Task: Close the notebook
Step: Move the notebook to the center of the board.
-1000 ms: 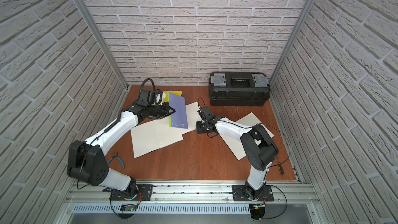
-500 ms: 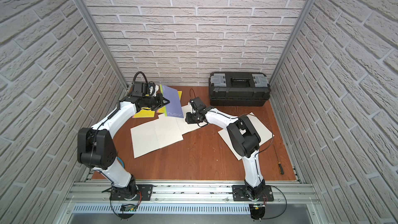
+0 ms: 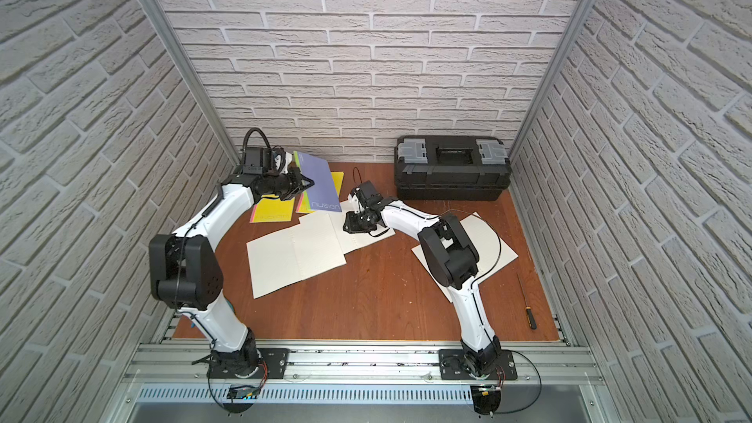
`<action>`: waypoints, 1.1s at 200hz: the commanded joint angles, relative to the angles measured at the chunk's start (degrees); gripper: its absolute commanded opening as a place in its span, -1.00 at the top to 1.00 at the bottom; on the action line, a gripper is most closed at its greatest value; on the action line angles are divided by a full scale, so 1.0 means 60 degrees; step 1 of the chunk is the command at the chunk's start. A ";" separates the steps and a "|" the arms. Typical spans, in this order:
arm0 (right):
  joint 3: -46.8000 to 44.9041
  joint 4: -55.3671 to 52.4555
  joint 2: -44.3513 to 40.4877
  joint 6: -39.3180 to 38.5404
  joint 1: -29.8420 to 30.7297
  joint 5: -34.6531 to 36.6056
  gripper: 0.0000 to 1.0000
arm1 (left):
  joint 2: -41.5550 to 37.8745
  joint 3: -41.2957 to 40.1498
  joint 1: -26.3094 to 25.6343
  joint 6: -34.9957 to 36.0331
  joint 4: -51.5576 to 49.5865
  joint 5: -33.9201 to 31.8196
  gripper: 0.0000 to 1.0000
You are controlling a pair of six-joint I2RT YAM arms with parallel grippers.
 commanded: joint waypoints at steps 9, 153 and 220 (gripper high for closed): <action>0.0026 0.0086 0.0186 0.0022 -0.0009 -0.0336 0.29 | 0.0174 0.0384 0.0149 0.0179 0.0548 0.0294 1.00; -0.0756 -0.0007 0.0362 0.0078 0.0045 -0.0220 0.31 | 0.0518 0.0442 0.0169 0.0283 0.1066 0.0578 1.00; -0.2396 0.0387 -0.0485 0.0410 0.0283 -0.0040 0.32 | 0.1107 0.0505 0.0154 0.0105 0.1824 0.1134 1.00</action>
